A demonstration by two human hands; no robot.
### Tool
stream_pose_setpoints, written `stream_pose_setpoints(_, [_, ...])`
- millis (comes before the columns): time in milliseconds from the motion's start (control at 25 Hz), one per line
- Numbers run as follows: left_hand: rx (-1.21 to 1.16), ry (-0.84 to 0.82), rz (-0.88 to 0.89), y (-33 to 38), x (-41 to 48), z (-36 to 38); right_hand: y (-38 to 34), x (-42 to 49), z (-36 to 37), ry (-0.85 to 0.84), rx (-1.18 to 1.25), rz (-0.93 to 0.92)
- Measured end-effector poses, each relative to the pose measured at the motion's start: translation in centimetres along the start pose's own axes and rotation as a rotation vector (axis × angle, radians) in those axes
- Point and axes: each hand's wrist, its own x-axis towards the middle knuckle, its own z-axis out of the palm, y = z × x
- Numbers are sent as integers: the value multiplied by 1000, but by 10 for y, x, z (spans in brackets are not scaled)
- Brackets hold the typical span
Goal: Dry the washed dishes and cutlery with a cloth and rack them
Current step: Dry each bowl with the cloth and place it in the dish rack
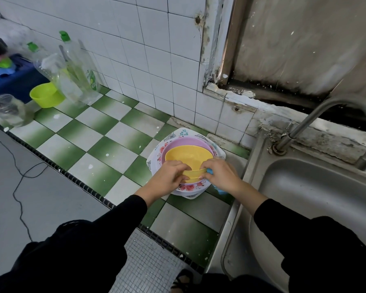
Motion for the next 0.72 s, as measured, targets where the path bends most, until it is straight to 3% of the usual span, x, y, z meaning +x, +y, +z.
stream_pose_setpoints(200, [-114,14,-115,10,1,-1,-4,2,-1,26,20,37])
stream_pose_setpoints(320, [-173,-11,-86,10,6,-1,-6,1,0,51,77,27])
stream_pose_setpoints(720, [-261,53,-116,16,7,-16,1,-4,-3,261,488,-81])
